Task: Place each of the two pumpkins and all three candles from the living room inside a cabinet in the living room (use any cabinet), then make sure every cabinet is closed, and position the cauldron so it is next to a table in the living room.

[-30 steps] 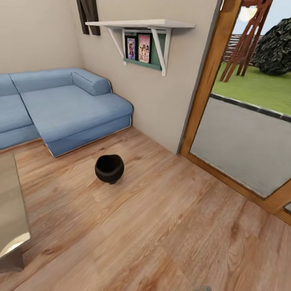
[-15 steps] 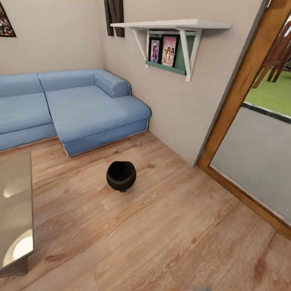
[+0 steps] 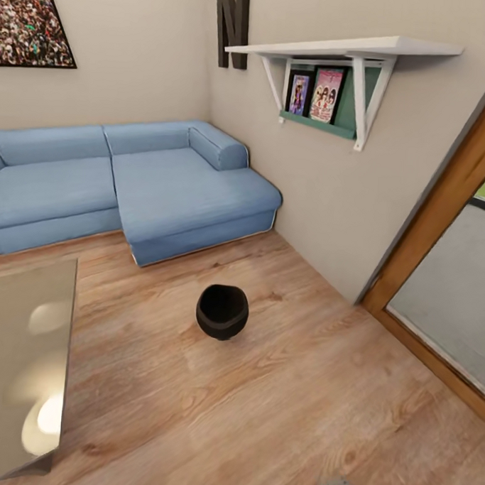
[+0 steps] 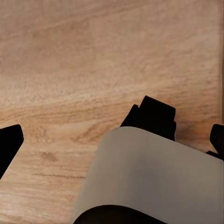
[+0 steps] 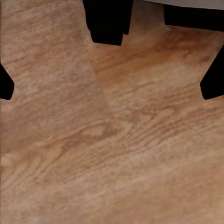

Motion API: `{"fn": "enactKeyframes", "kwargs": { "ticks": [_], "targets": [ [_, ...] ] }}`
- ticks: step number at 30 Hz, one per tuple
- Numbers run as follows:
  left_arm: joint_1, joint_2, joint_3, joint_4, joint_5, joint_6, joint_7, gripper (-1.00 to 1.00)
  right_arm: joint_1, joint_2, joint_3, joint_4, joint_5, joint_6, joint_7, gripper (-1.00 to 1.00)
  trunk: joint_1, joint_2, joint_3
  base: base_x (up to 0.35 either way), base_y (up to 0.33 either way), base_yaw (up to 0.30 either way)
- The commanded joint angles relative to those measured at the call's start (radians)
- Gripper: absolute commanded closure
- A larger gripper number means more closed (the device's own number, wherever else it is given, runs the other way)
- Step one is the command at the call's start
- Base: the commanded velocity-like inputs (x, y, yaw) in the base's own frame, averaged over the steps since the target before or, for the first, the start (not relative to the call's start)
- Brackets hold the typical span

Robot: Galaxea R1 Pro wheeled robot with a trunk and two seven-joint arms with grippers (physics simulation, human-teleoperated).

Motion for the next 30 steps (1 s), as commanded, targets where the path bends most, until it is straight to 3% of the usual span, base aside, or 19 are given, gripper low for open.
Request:
{"fn": "enactKeyframes", "kwargs": {
  "ticks": [1, 18, 22, 30],
  "targets": [
    [0.000, 0.000, 0.000, 0.000, 0.000, 0.000, 0.000, -1.00, 0.000, 0.000, 0.000, 0.000, 0.000, 0.000, 0.000, -1.00, 0.000, 0.000, 0.001, 0.329, -0.001, 0.256],
    [0.000, 0.000, 0.000, -0.001, 0.000, 0.000, 0.000, -1.00, 0.000, 0.000, 0.000, 0.000, -0.002, 0.002, -0.001, -1.00, 0.000, 0.000, 0.011, 0.333, 0.000, 0.272],
    [0.000, -0.003, 0.000, -0.002, 0.000, -0.004, 0.000, -1.00, 0.000, -0.005, 0.000, 0.000, 0.000, 0.004, 0.000, -1.00, 0.000, 0.000, 0.011, 0.316, 0.002, 0.093],
    [0.000, -0.011, 0.000, -0.007, 0.001, -0.006, 0.000, -1.00, 0.000, -0.006, 0.000, 0.000, -0.001, 0.005, 0.000, -1.00, 0.000, 0.000, 0.011, 0.053, -0.011, 0.005]
  ]
}}
